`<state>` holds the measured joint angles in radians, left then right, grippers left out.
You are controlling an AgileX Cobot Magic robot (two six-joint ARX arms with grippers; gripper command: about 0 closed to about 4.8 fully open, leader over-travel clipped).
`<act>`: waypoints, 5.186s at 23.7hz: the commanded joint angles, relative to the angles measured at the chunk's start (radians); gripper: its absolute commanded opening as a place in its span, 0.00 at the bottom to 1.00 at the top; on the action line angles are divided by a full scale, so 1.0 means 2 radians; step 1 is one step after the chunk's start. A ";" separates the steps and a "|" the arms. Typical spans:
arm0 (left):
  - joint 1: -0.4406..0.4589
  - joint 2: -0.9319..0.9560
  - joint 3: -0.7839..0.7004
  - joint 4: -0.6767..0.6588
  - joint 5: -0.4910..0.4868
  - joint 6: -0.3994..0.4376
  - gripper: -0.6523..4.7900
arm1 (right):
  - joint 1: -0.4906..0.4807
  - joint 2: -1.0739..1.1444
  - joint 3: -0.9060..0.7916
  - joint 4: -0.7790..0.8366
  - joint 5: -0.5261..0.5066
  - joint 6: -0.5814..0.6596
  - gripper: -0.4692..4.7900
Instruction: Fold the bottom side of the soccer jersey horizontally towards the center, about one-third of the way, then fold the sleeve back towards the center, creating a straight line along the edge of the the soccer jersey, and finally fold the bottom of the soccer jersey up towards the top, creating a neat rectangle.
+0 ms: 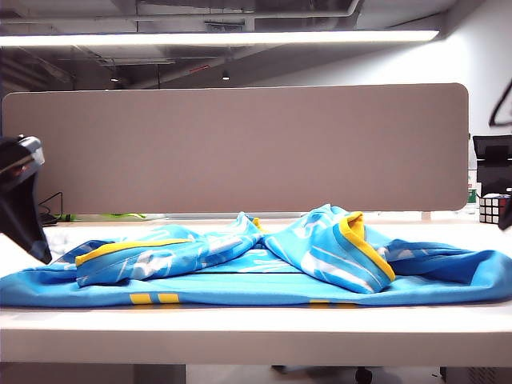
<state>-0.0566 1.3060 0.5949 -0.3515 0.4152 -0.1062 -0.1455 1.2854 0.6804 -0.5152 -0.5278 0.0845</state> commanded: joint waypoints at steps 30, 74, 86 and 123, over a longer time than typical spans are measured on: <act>-0.007 0.106 -0.038 0.095 0.138 -0.033 0.11 | 0.021 0.076 -0.030 0.133 -0.090 0.078 0.08; -0.004 0.346 0.422 0.173 0.079 -0.131 0.51 | 0.021 0.315 0.328 0.256 -0.085 0.178 0.16; 0.050 0.319 0.414 0.187 0.194 -0.153 0.56 | -0.011 0.294 0.327 0.336 -0.237 0.222 0.29; 0.066 -0.616 -0.207 0.150 -0.052 -0.096 0.11 | -0.010 -0.626 -0.205 0.114 0.114 0.011 0.09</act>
<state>0.0746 0.0895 0.1959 -0.0643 0.3103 -0.3061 -0.1650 0.0742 0.2924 -0.3042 -0.3134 0.0963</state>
